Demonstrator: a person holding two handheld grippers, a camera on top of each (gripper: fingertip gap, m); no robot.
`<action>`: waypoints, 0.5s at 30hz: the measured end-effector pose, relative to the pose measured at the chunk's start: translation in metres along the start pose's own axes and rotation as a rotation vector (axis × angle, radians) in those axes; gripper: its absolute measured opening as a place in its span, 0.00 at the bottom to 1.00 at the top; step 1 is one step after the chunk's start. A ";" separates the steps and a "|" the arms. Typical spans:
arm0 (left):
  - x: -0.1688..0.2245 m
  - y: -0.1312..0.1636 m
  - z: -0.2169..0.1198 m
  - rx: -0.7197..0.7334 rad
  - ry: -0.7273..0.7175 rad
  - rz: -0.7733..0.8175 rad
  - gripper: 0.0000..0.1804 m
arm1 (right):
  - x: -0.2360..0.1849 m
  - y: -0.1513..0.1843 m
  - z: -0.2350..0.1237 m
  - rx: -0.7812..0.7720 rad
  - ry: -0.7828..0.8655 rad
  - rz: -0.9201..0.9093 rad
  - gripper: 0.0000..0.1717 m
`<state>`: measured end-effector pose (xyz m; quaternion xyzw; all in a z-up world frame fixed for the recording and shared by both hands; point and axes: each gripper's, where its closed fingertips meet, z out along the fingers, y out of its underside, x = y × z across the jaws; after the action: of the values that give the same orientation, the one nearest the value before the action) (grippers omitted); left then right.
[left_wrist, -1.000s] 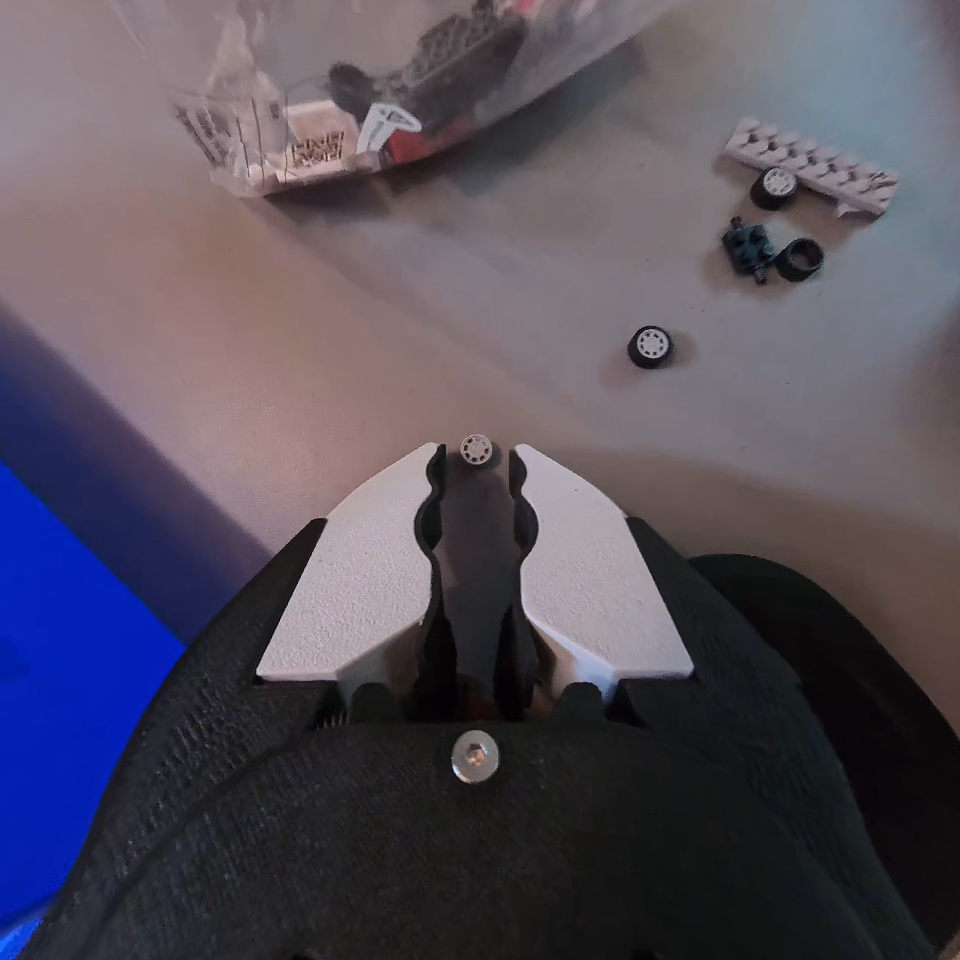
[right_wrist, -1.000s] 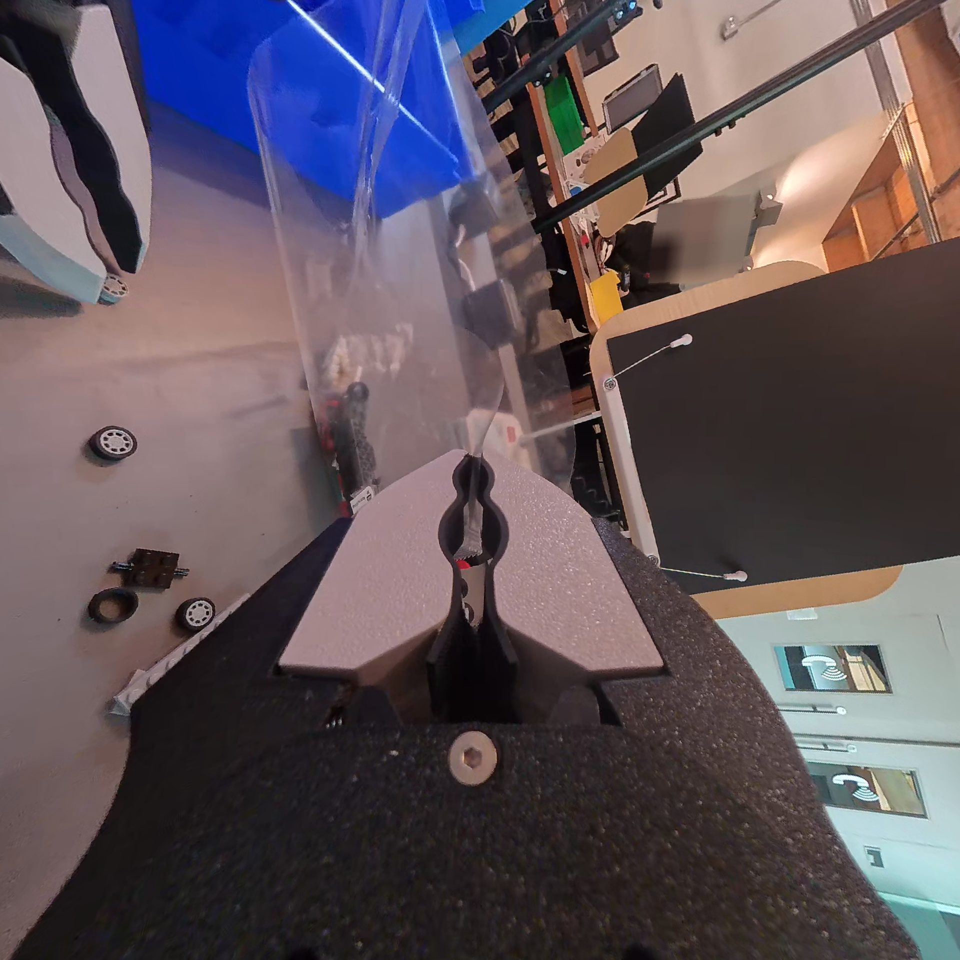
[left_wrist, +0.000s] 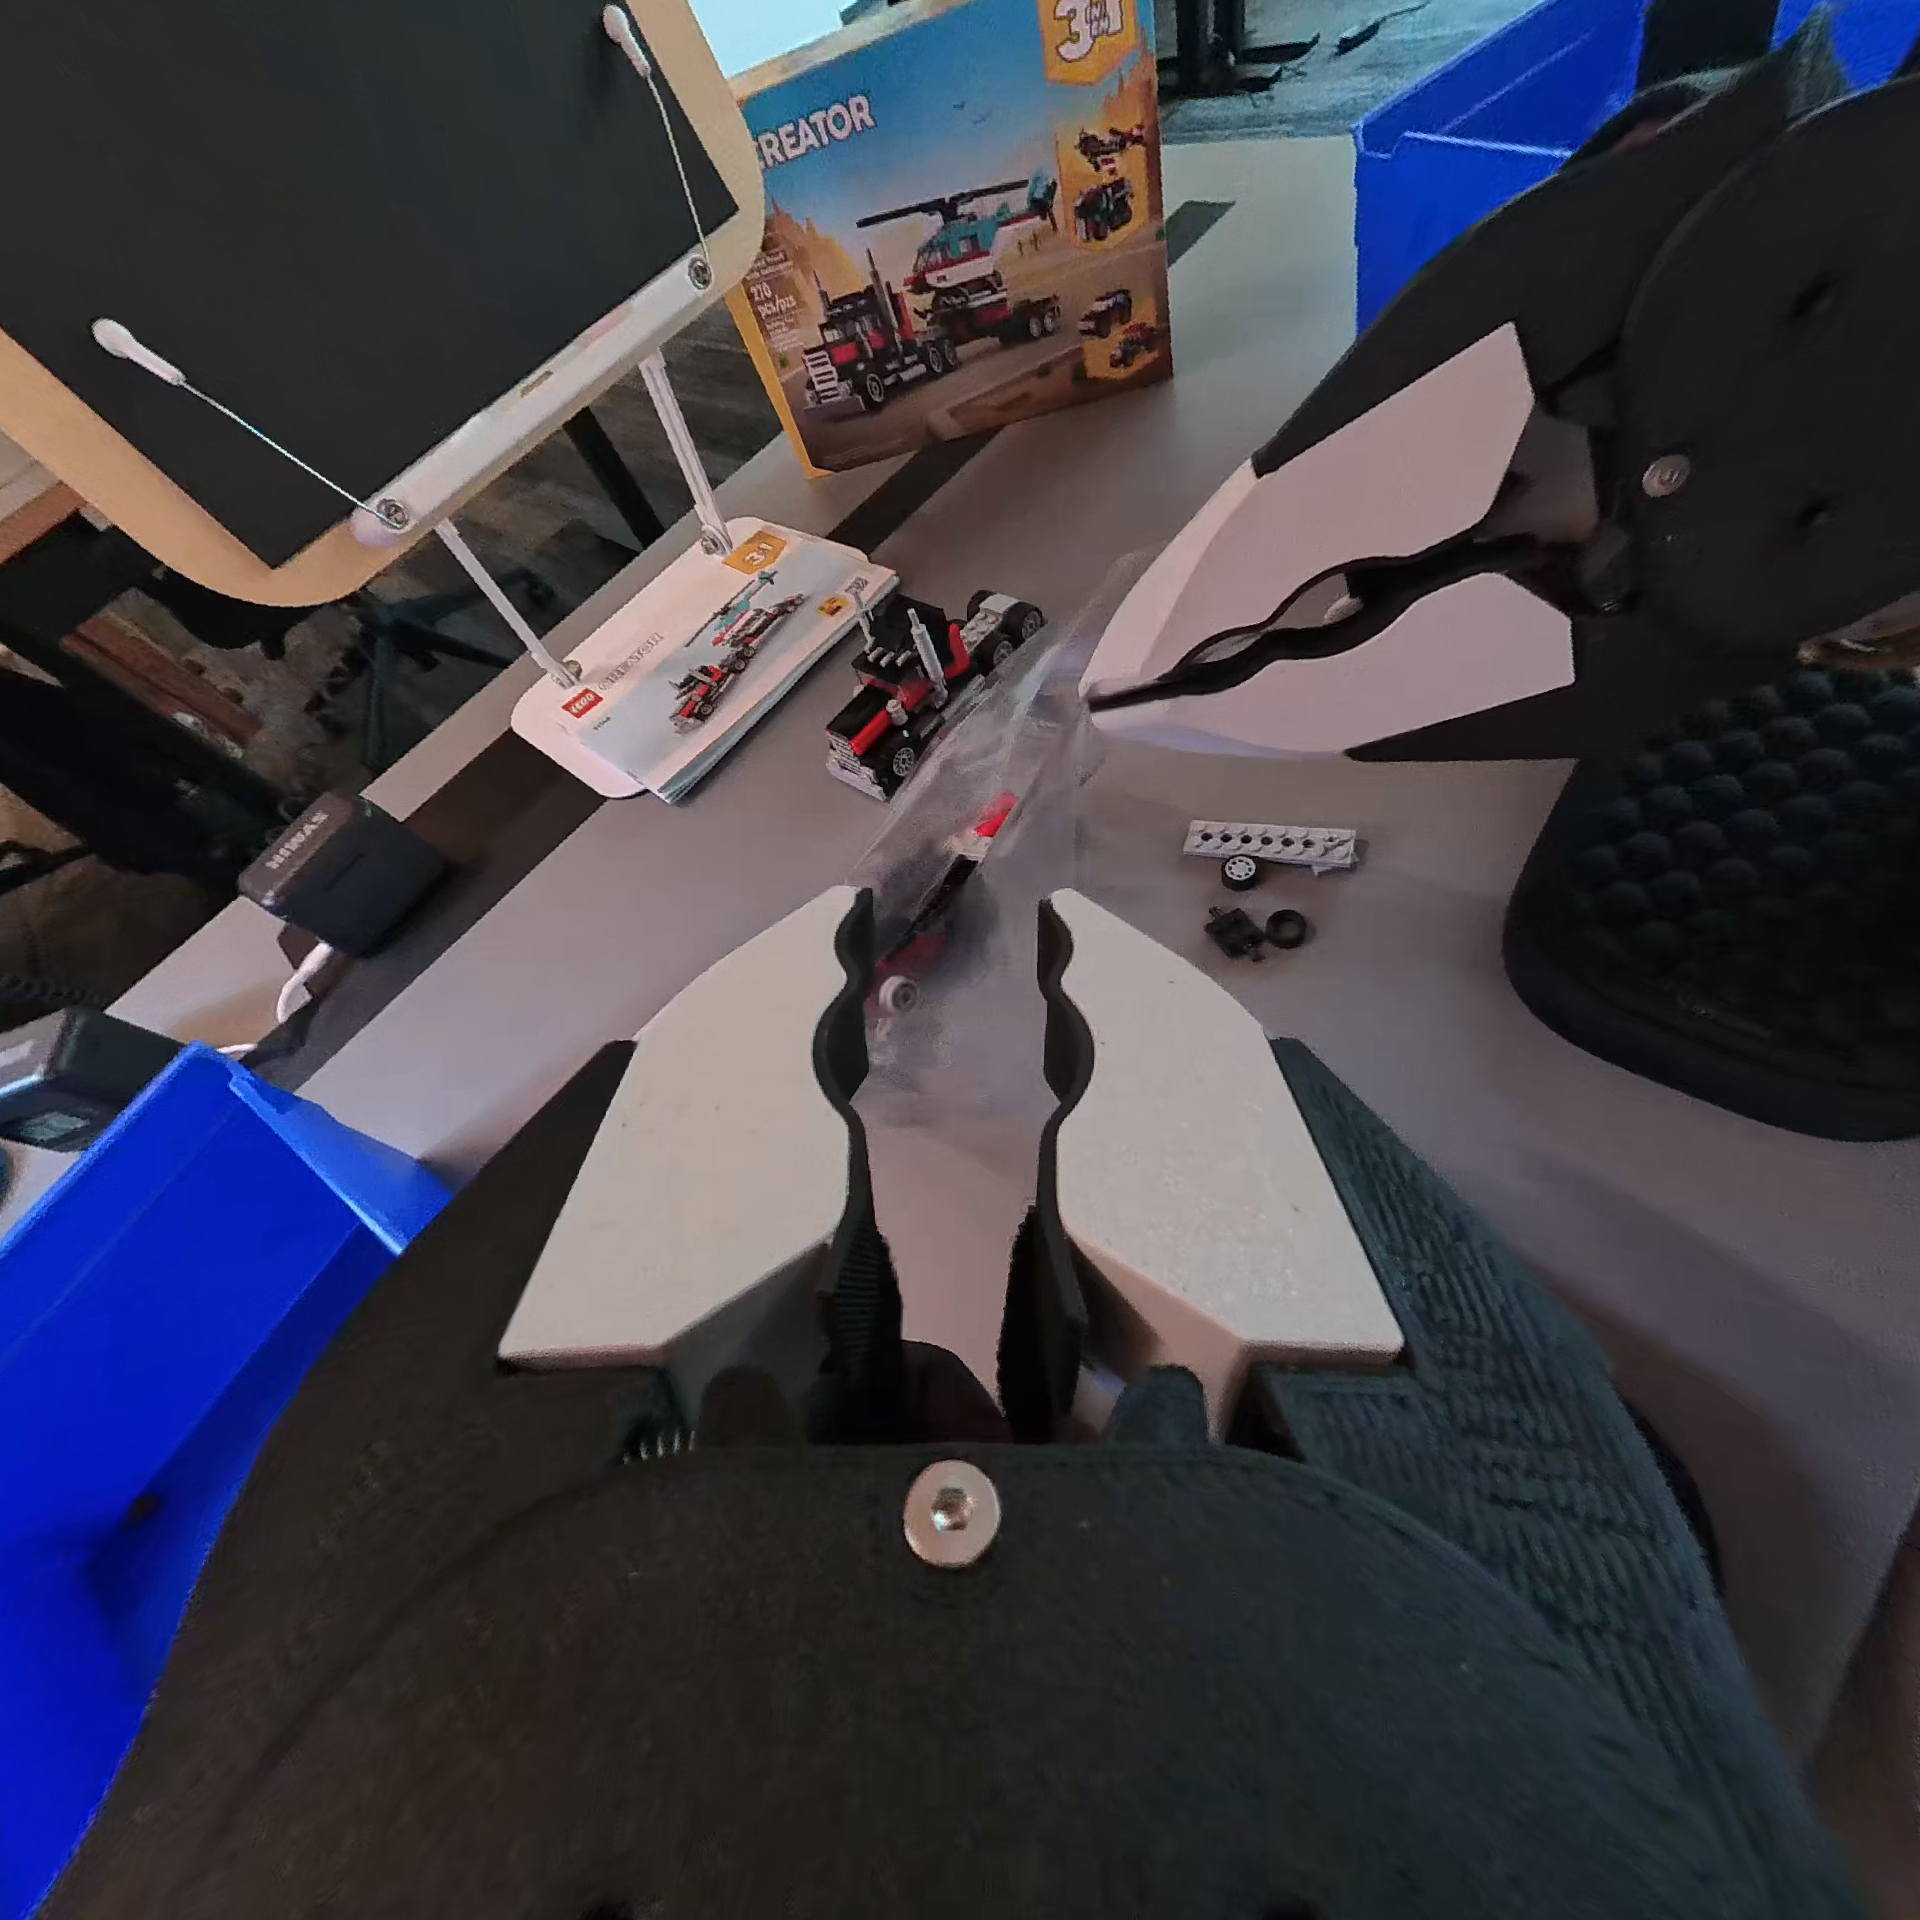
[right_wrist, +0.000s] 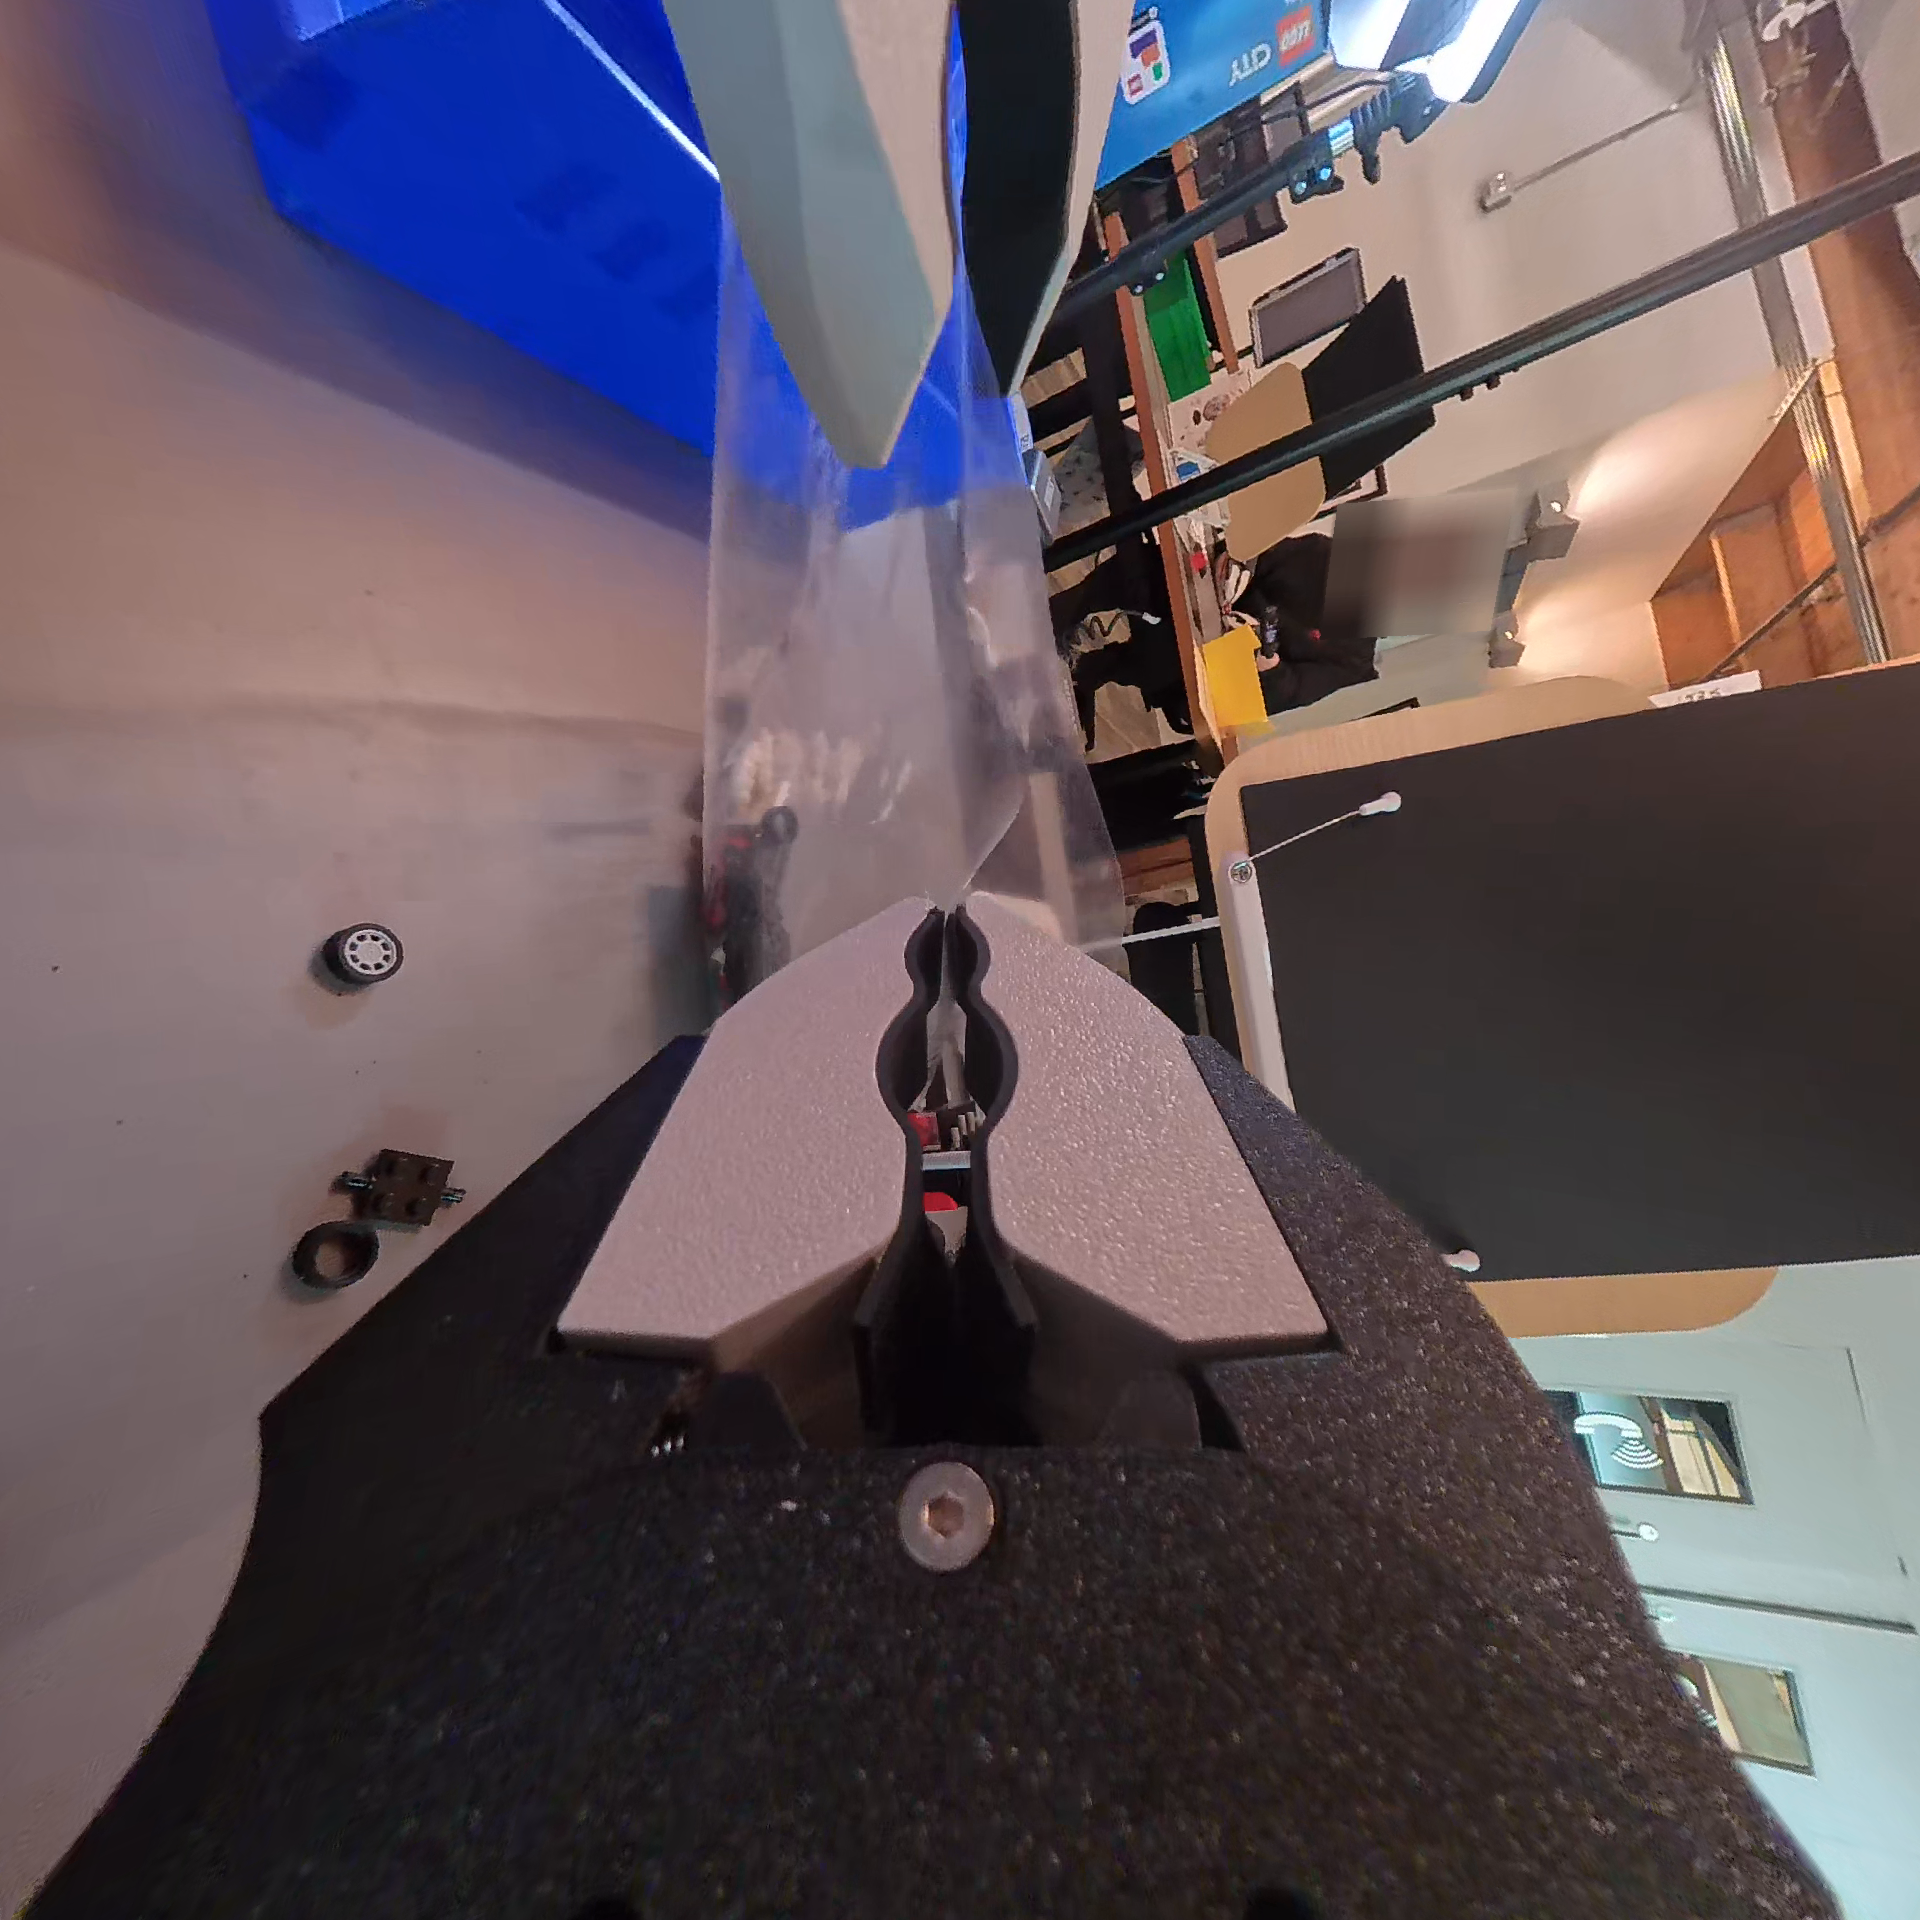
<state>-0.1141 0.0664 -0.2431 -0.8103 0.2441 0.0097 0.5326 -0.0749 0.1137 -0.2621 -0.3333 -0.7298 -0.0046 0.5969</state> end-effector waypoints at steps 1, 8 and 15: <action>-0.002 -0.001 -0.002 0.007 -0.011 0.016 0.17 | 0.001 0.001 0.000 -0.002 0.002 0.004 0.01; 0.001 0.001 -0.016 0.065 -0.030 0.269 0.18 | 0.009 0.006 -0.002 0.031 -0.023 0.062 0.01; 0.008 -0.011 -0.016 0.132 -0.042 0.518 0.18 | 0.012 0.011 -0.004 0.144 -0.134 0.109 0.01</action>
<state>-0.1068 0.0528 -0.2284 -0.6842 0.4321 0.1466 0.5690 -0.0672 0.1266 -0.2544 -0.3284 -0.7472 0.1029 0.5685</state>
